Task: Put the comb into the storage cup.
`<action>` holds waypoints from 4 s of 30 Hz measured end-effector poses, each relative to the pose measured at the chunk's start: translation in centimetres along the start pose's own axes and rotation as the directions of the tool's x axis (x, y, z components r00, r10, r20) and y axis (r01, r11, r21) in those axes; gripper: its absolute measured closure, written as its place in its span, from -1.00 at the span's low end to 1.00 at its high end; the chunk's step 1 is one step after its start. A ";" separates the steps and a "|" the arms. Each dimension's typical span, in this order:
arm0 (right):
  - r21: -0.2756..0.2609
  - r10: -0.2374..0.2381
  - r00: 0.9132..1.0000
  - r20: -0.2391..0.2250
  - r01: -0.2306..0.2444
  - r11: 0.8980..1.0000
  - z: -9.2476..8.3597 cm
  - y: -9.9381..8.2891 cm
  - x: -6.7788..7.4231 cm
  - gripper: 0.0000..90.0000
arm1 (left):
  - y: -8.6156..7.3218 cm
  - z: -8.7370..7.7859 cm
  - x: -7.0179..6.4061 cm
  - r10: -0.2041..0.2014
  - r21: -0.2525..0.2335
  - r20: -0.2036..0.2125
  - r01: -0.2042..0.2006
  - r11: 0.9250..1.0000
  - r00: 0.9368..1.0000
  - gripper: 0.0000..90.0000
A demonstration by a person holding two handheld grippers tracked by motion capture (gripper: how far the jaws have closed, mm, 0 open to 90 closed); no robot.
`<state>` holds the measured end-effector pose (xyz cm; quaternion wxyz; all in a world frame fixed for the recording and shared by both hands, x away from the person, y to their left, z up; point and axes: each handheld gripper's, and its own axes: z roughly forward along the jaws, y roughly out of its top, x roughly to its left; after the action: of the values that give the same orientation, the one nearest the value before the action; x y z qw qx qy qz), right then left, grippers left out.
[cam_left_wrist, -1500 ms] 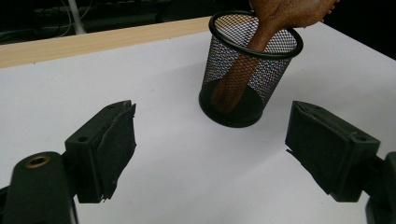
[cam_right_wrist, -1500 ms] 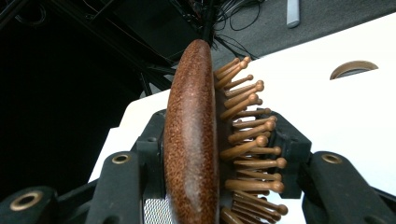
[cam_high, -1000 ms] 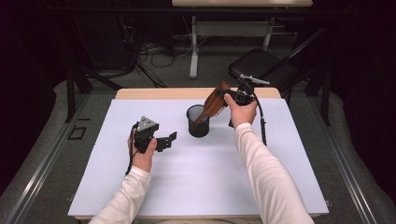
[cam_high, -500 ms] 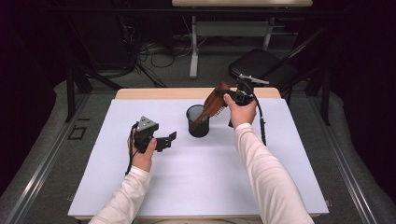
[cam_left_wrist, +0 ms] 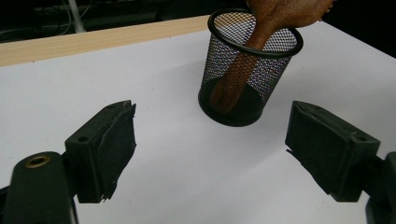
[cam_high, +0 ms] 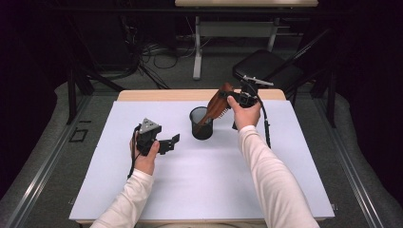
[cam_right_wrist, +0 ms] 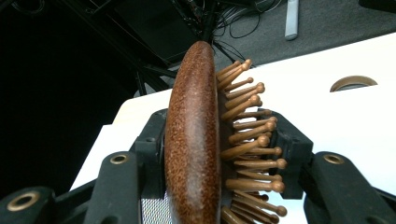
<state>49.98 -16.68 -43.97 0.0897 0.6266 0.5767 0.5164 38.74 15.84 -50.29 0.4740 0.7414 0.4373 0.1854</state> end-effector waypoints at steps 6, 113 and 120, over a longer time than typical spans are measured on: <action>0.000 -0.001 1.000 0.002 0.001 1.000 0.0 0.0 0.0 0.05 | 0.0 0.0 0.0 -0.002 -0.004 0.002 0.002 1.000 1.000 -0.65; -0.135 -0.135 0.991 0.003 0.134 0.982 -3.8 3.1 -0.6 -0.30 | -0.2 0.3 -0.1 0.004 0.014 0.002 -0.004 1.000 1.000 -0.65; -0.131 -0.151 0.989 -0.002 0.150 0.980 -4.1 3.5 -0.3 -0.33 | -0.2 0.3 -0.1 0.003 0.013 0.002 -0.003 1.000 1.000 -0.65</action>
<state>49.12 -20.07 -39.85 0.1659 0.5709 0.5878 0.5487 38.82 15.64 -50.54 0.4694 0.7453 0.4368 0.1825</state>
